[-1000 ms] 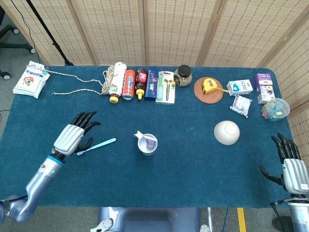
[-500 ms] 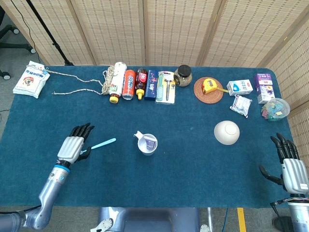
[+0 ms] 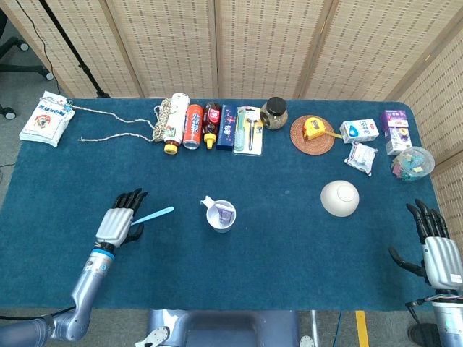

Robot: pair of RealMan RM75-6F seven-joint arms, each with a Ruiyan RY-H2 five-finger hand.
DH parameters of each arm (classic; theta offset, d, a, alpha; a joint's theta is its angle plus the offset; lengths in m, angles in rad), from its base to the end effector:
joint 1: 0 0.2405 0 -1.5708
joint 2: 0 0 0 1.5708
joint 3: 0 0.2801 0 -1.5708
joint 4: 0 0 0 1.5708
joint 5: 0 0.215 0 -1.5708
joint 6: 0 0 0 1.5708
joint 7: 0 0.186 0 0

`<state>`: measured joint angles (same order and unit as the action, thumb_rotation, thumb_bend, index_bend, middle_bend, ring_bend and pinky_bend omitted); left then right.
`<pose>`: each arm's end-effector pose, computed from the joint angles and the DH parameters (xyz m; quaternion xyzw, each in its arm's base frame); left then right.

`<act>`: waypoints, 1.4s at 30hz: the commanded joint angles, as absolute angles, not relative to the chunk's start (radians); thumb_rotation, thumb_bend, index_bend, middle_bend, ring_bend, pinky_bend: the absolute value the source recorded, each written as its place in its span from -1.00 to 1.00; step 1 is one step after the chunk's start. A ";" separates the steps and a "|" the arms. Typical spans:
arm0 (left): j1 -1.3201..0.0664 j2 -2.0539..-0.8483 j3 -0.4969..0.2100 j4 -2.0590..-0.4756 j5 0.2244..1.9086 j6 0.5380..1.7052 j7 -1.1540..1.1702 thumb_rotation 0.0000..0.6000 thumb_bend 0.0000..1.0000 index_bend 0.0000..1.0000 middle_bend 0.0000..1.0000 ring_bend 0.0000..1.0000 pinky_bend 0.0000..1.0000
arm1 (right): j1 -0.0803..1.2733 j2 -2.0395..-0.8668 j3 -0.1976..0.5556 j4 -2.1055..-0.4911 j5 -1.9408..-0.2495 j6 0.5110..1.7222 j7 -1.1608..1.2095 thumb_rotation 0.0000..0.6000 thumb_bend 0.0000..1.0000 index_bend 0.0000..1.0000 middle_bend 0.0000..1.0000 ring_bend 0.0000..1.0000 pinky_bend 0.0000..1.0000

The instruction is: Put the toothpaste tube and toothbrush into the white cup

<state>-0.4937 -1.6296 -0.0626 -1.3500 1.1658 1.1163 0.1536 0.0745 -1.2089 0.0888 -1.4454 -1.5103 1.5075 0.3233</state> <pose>-0.2653 0.3364 -0.0480 -0.6582 -0.4782 -0.3557 0.4600 -0.3557 -0.2315 0.1607 0.5278 -0.4402 0.4779 0.5470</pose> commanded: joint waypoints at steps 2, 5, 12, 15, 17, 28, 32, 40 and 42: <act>-0.493 -1.647 -0.068 -1.334 1.168 1.114 0.164 1.00 -0.10 -1.00 -1.00 -1.00 -1.00 | 0.074 -1.208 0.090 -1.444 -1.509 1.508 0.324 1.00 -0.39 -1.00 -1.00 -1.00 -0.94; -0.491 -1.666 -0.070 -1.317 1.169 1.117 0.176 1.00 -0.19 -1.00 -1.00 -1.00 -1.00 | 0.074 -1.208 0.090 -1.443 -1.506 1.507 0.326 1.00 -0.39 -1.00 -1.00 -1.00 -0.94; -0.478 -1.705 -0.088 -1.275 1.179 1.168 0.220 1.00 -0.61 -1.00 -1.00 -1.00 -1.00 | 0.076 -1.211 0.090 -1.438 -1.502 1.500 0.327 1.00 -0.39 -1.00 -1.00 -1.00 -0.94; -0.476 -1.710 -0.100 -1.273 1.179 1.175 0.235 1.00 -0.61 -1.00 -1.00 -1.00 -1.00 | 0.077 -1.212 0.091 -1.436 -1.501 1.499 0.327 1.00 -0.39 -1.00 -1.00 -1.00 -0.94; -0.478 -1.714 -0.107 -1.267 1.174 1.171 0.245 1.00 -0.61 -1.00 -1.00 -1.00 -1.00 | 0.077 -1.213 0.090 -1.435 -1.501 1.498 0.326 1.00 -0.39 -1.00 -1.00 -1.00 -0.94; -0.493 -1.737 -0.142 -1.227 1.147 1.132 0.262 1.00 -0.61 -1.00 -1.00 -1.00 -1.00 | 0.078 -1.217 0.089 -1.431 -1.497 1.492 0.320 1.00 -0.39 -1.00 -1.00 -1.00 -0.94; -0.497 -1.742 -0.156 -1.204 1.137 1.121 0.260 1.00 -0.61 -1.00 -1.00 -1.00 -1.00 | 0.080 -1.219 0.089 -1.427 -1.496 1.489 0.319 1.00 -0.39 -1.00 -1.00 -1.00 -0.94; -0.530 -1.756 -0.199 -1.121 1.118 1.089 0.261 1.00 -0.61 -1.00 -1.00 -1.00 -1.00 | 0.083 -1.226 0.088 -1.417 -1.488 1.476 0.314 1.00 -0.39 -1.00 -1.00 -1.00 -0.94; -0.536 -1.754 -0.204 -1.111 1.115 1.079 0.261 1.00 -0.61 -1.00 -1.00 -1.00 -1.00 | 0.084 -1.228 0.089 -1.416 -1.486 1.474 0.312 1.00 -0.39 -1.00 -1.00 -1.00 -0.94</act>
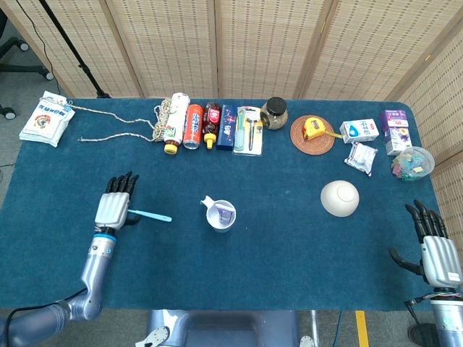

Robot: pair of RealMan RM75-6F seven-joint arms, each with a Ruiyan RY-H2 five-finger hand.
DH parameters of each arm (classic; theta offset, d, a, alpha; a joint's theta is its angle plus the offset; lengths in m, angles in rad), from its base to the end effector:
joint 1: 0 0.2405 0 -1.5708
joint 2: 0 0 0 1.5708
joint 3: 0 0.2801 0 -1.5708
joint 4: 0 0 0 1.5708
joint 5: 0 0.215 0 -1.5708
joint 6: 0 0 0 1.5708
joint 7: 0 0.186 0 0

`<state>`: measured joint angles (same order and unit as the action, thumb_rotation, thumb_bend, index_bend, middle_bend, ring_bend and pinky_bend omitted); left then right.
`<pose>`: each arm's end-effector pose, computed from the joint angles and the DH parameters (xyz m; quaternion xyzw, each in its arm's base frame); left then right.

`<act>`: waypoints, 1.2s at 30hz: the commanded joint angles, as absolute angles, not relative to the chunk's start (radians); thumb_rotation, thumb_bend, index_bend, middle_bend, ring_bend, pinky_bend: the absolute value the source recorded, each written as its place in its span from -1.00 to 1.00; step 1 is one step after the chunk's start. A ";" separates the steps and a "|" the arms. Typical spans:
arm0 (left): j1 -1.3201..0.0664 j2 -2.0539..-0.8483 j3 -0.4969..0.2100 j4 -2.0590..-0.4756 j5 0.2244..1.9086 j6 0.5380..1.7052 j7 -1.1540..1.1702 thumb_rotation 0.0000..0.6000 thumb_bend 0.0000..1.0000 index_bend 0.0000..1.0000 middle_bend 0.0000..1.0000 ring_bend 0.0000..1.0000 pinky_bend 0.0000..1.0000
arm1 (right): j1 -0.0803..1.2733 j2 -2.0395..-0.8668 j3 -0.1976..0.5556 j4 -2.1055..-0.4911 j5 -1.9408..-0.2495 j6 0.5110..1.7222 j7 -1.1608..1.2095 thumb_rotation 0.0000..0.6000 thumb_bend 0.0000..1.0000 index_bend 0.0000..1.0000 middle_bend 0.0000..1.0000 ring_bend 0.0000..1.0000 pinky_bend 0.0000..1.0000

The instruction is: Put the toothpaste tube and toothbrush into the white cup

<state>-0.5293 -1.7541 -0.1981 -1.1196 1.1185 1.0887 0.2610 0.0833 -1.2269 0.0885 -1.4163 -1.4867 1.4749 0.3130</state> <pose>-0.2746 0.3837 -0.0487 -0.6364 -0.4334 -0.3405 0.5397 -0.3646 -0.2350 0.1541 0.5298 -0.4471 0.4612 0.5537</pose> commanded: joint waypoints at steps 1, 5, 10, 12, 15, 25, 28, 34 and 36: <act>-0.538 -1.752 -0.204 -1.111 1.115 1.074 0.261 1.00 -0.61 -1.00 -1.00 -1.00 -1.00 | 0.084 -1.228 0.089 -1.415 -1.485 1.473 0.313 1.00 -0.39 -1.00 -1.00 -1.00 -0.94; -0.539 -1.723 -0.184 -1.149 1.135 1.043 0.244 1.00 -0.61 -1.00 -1.00 -1.00 -1.00 | 0.085 -1.230 0.088 -1.414 -1.485 1.470 0.311 1.00 -0.39 -1.00 -1.00 -1.00 -0.94; -0.542 -1.661 -0.144 -1.237 1.180 1.005 0.228 1.00 -0.61 -1.00 -1.00 -1.00 -1.00 | 0.084 -1.228 0.089 -1.415 -1.485 1.473 0.312 1.00 -0.39 -1.00 -1.00 -1.00 -0.94; -0.543 -1.645 -0.137 -1.258 1.190 0.998 0.227 1.00 -0.61 -0.98 -1.00 -1.00 -1.00 | 0.083 -1.228 0.089 -1.416 -1.485 1.475 0.313 1.00 -0.39 -1.00 -1.00 -1.00 -0.94; -0.546 -1.629 -0.130 -1.282 1.199 0.998 0.241 1.00 -0.61 -0.80 -1.00 -1.00 -1.00 | 0.083 -1.227 0.089 -1.416 -1.486 1.476 0.314 1.00 -0.39 -1.00 -1.00 -1.00 -0.94; -0.575 -1.640 -0.134 -1.296 1.187 0.988 0.322 1.00 -0.47 -0.39 -1.00 -1.00 -1.00 | 0.082 -1.226 0.089 -1.418 -1.488 1.479 0.315 1.00 -0.39 -1.00 -1.00 -1.00 -0.94; -0.584 -1.647 -0.133 -1.300 1.180 0.982 0.344 1.00 -0.46 -0.35 -1.00 -1.00 -1.00 | 0.082 -1.226 0.089 -1.418 -1.487 1.478 0.315 1.00 -0.39 -1.00 -1.00 -1.00 -0.94; -0.589 -1.671 -0.119 -1.313 1.192 1.000 0.376 1.00 -0.42 -0.24 -1.00 -1.00 -1.00 | 0.083 -1.226 0.090 -1.415 -1.485 1.476 0.315 1.00 -0.39 -1.00 -1.00 -1.00 -0.94; -0.588 -1.678 -0.116 -1.308 1.194 1.005 0.378 1.00 -0.42 -0.21 -1.00 -1.00 -1.00 | 0.082 -1.226 0.090 -1.415 -1.486 1.477 0.316 1.00 -0.39 -1.00 -1.00 -1.00 -0.94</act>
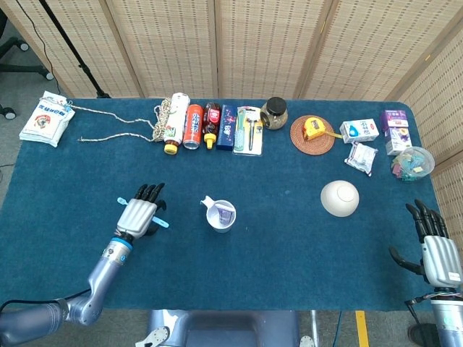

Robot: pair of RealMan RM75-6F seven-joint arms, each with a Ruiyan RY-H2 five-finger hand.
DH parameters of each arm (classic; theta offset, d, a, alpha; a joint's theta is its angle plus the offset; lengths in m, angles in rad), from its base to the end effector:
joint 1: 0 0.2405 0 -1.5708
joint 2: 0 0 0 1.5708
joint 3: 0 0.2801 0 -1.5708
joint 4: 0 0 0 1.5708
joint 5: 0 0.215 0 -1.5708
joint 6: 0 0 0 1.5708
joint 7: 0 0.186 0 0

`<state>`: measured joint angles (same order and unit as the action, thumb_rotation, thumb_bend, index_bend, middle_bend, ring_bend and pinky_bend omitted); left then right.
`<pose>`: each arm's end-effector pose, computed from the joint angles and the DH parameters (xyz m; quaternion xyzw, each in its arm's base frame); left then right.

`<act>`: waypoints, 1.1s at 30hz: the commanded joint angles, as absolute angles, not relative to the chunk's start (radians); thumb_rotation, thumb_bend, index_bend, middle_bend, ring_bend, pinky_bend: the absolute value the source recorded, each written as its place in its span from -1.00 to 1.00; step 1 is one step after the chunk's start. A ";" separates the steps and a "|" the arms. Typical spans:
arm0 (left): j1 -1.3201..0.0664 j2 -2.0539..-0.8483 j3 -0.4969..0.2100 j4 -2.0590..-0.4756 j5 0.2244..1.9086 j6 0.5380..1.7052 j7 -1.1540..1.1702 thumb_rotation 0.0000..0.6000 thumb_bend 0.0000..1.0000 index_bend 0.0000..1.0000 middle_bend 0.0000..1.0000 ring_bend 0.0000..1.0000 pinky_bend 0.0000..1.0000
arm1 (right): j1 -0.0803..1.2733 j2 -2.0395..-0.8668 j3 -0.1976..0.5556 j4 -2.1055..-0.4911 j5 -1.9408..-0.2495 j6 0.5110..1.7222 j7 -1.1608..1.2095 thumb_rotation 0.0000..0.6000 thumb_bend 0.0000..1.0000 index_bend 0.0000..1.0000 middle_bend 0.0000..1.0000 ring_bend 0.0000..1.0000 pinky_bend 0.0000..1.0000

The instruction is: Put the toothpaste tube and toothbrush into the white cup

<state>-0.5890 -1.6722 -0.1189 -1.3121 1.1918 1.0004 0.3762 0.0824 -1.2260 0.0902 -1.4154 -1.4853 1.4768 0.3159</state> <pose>-0.2226 0.3638 -0.0711 -0.7415 -0.3804 -0.3173 0.4525 -0.3649 -0.2351 0.1553 0.5282 -0.4467 0.4624 0.5546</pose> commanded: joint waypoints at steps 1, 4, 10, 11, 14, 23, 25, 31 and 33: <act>-0.588 -1.681 -0.116 -1.305 1.193 1.006 0.379 1.00 -0.42 -0.20 -1.00 -1.00 -1.00 | 0.082 -1.226 0.090 -1.415 -1.486 1.477 0.316 1.00 -0.39 -1.00 -1.00 -1.00 -0.94; -0.589 -1.688 -0.115 -1.300 1.192 1.008 0.384 1.00 -0.42 -0.17 -1.00 -1.00 -1.00 | 0.083 -1.226 0.089 -1.415 -1.488 1.477 0.317 1.00 -0.39 -1.00 -1.00 -1.00 -0.94; -0.590 -1.687 -0.108 -1.307 1.190 1.008 0.396 1.00 -0.41 -0.10 -1.00 -1.00 -1.00 | 0.082 -1.224 0.092 -1.415 -1.485 1.480 0.319 1.00 -0.39 -1.00 -1.00 -1.00 -0.94; -0.589 -1.687 -0.107 -1.307 1.190 1.009 0.398 1.00 -0.41 -0.09 -1.00 -1.00 -1.00 | 0.082 -1.224 0.091 -1.415 -1.486 1.479 0.320 1.00 -0.39 -1.00 -1.00 -1.00 -0.94; -0.591 -1.691 -0.105 -1.304 1.184 1.007 0.409 1.00 -0.38 -0.06 -1.00 -1.00 -1.00 | 0.082 -1.225 0.091 -1.414 -1.486 1.478 0.320 1.00 -0.39 -1.00 -1.00 -1.00 -0.94; -0.602 -1.696 -0.113 -1.306 1.154 0.992 0.437 1.00 -0.30 -0.01 -1.00 -1.00 -1.00 | 0.082 -1.224 0.091 -1.414 -1.486 1.479 0.321 1.00 -0.39 -1.00 -1.00 -1.00 -0.94; -0.603 -1.695 -0.114 -1.309 1.150 0.991 0.440 1.00 -0.29 0.01 -1.00 -1.00 -1.00 | 0.082 -1.224 0.092 -1.413 -1.486 1.479 0.321 1.00 -0.39 -1.00 -1.00 -1.00 -0.94; -0.602 -1.696 -0.114 -1.310 1.143 0.996 0.448 1.00 -0.25 0.11 -1.00 -1.00 -1.00 | 0.082 -1.225 0.092 -1.413 -1.485 1.478 0.320 1.00 -0.39 -1.00 -1.00 -1.00 -0.94; -0.601 -1.696 -0.114 -1.311 1.143 1.000 0.446 1.00 -0.25 0.12 -1.00 -1.00 -1.00 | 0.082 -1.225 0.091 -1.413 -1.485 1.478 0.320 1.00 -0.39 -1.00 -1.00 -1.00 -0.94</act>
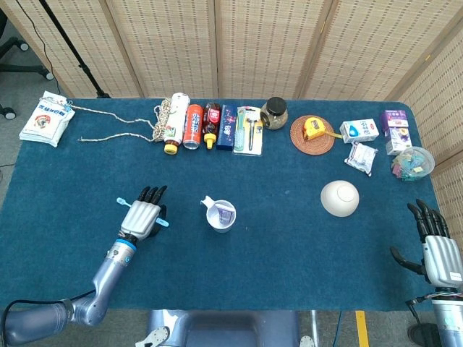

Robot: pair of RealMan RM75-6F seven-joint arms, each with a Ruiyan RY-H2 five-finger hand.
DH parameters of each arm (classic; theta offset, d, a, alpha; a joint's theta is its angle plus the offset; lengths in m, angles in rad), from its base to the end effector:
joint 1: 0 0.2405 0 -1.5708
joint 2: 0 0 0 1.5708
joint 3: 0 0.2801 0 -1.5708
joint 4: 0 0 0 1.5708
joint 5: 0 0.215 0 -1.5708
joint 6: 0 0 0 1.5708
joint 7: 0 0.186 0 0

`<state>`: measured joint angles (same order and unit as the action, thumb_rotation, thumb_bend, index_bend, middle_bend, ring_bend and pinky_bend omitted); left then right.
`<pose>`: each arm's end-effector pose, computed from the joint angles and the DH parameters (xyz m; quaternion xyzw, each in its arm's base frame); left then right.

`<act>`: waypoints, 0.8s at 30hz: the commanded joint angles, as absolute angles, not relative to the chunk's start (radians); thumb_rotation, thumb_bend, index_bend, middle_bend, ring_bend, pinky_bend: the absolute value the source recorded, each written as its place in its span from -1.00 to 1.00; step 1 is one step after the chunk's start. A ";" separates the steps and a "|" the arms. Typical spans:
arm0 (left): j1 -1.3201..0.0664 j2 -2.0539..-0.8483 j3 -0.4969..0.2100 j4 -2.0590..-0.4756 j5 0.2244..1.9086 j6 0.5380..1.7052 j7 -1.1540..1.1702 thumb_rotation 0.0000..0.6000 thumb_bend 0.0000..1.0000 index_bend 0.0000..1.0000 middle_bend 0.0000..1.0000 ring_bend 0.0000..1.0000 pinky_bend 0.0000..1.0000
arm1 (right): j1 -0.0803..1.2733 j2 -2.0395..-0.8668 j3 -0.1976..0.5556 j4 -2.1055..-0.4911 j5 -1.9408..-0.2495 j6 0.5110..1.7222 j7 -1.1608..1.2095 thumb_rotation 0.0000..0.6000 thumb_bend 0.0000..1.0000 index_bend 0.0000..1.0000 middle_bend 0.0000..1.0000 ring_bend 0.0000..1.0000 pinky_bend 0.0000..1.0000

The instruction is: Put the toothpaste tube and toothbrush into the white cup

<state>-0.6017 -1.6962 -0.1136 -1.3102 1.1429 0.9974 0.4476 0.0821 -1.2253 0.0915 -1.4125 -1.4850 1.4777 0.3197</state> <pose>-0.2205 0.3624 -0.0810 -0.7486 -0.3749 -0.2986 0.4582 -0.3655 -0.2352 0.1563 0.5275 -0.4462 0.4631 0.5552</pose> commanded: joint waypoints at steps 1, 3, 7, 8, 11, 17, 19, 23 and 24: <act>-0.601 -1.696 -0.114 -1.311 1.144 1.001 0.446 1.00 -0.24 0.13 -1.00 -1.00 -1.00 | 0.082 -1.225 0.091 -1.412 -1.486 1.478 0.320 1.00 -0.39 -1.00 -1.00 -1.00 -0.94; -0.600 -1.695 -0.113 -1.311 1.143 1.003 0.448 1.00 -0.23 0.14 -1.00 -1.00 -1.00 | 0.082 -1.226 0.091 -1.413 -1.486 1.478 0.319 1.00 -0.39 -1.00 -1.00 -1.00 -0.94; -0.600 -1.690 -0.114 -1.317 1.142 1.007 0.446 1.00 -0.21 0.14 -1.00 -1.00 -1.00 | 0.082 -1.226 0.091 -1.413 -1.487 1.479 0.319 1.00 -0.39 -1.00 -1.00 -1.00 -0.94; -0.600 -1.688 -0.115 -1.321 1.142 1.008 0.444 1.00 -0.21 0.14 -1.00 -1.00 -1.00 | 0.082 -1.226 0.091 -1.413 -1.487 1.479 0.319 1.00 -0.39 -1.00 -1.00 -1.00 -0.94; -0.596 -1.670 -0.120 -1.347 1.151 1.022 0.431 1.00 -0.21 0.15 -1.00 -1.00 -1.00 | 0.082 -1.224 0.091 -1.415 -1.487 1.479 0.320 1.00 -0.39 -1.00 -1.00 -1.00 -0.94; -0.586 -1.620 -0.132 -1.422 1.176 1.059 0.406 1.00 -0.20 0.17 -1.00 -1.00 -1.00 | 0.082 -1.225 0.090 -1.416 -1.488 1.479 0.318 1.00 -0.39 -1.00 -1.00 -1.00 -0.94; -0.582 -1.597 -0.135 -1.454 1.187 1.072 0.397 1.00 -0.20 0.18 -1.00 -1.00 -1.00 | 0.082 -1.225 0.090 -1.417 -1.489 1.479 0.317 1.00 -0.39 -1.00 -1.00 -1.00 -0.94; -0.575 -1.561 -0.139 -1.504 1.205 1.092 0.380 1.00 -0.20 0.19 -1.00 -1.00 -1.00 | 0.082 -1.225 0.088 -1.419 -1.490 1.479 0.315 1.00 -0.39 -1.00 -1.00 -1.00 -0.94; -0.573 -1.553 -0.139 -1.515 1.209 1.096 0.375 1.00 -0.20 0.19 -1.00 -1.00 -1.00 | 0.082 -1.225 0.088 -1.420 -1.491 1.480 0.315 1.00 -0.39 -1.00 -1.00 -1.00 -0.94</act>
